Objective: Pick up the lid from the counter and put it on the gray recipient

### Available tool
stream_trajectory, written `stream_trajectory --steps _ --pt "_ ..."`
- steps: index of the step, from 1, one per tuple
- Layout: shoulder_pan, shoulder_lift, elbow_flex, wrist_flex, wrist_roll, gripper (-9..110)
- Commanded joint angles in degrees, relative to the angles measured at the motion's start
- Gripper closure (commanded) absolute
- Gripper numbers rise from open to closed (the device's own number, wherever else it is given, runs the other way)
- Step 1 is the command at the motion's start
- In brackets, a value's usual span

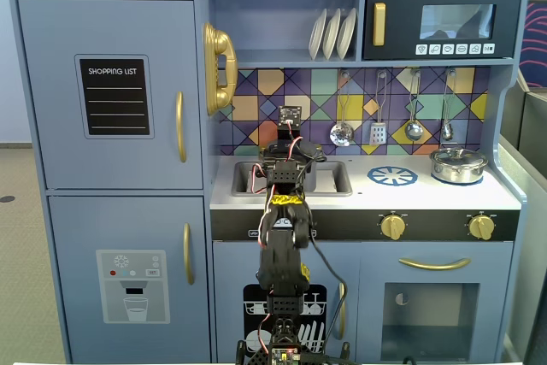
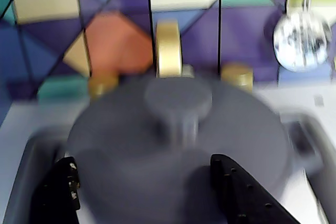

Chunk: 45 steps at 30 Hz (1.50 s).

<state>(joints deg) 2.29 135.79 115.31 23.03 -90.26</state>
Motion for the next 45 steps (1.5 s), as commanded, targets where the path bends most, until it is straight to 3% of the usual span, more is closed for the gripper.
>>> stream_trajectory --steps 1,4,7,16,23,28,34,45 --pt "-1.4 12.0 -2.8 20.0 1.2 89" --pt "-2.6 18.8 -1.2 35.1 3.3 98" --pt "-3.0 23.4 4.1 40.5 5.7 102" --pt "-1.6 35.2 33.1 39.1 4.0 102" --pt "-1.8 46.2 52.3 38.9 8.5 102" --pt "-1.5 46.2 56.4 45.8 9.3 102" --pt "-1.4 46.3 56.6 64.3 0.6 100" --pt "-0.6 46.3 56.6 64.6 3.7 96"
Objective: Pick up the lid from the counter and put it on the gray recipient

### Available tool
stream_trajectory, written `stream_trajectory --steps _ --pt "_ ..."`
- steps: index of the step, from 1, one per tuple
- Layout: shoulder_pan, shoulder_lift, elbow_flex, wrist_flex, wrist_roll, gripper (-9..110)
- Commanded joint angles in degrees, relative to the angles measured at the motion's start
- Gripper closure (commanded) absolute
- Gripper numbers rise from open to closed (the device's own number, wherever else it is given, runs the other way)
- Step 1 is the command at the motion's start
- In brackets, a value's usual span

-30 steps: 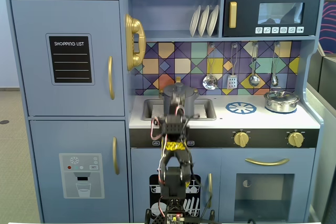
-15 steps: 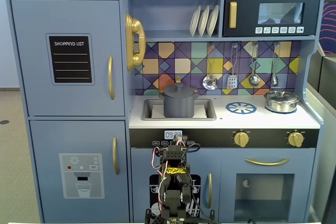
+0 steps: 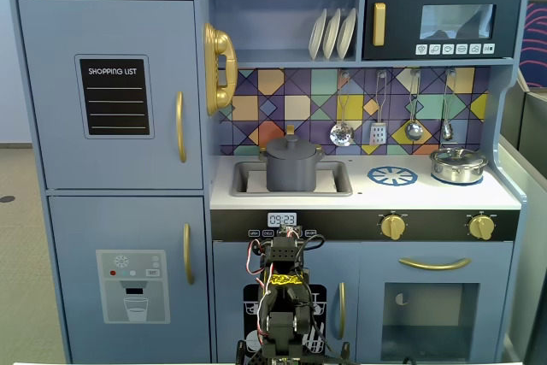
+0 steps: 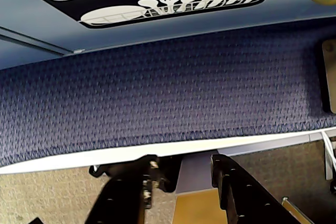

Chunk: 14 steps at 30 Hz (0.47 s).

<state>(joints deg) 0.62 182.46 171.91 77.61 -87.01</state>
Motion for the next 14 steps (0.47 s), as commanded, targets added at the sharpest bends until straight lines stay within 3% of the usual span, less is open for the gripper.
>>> stream_trajectory --steps 1,14 --pt "1.1 -0.4 0.0 10.0 0.4 96" --pt "1.1 -0.4 0.0 10.0 0.4 95"
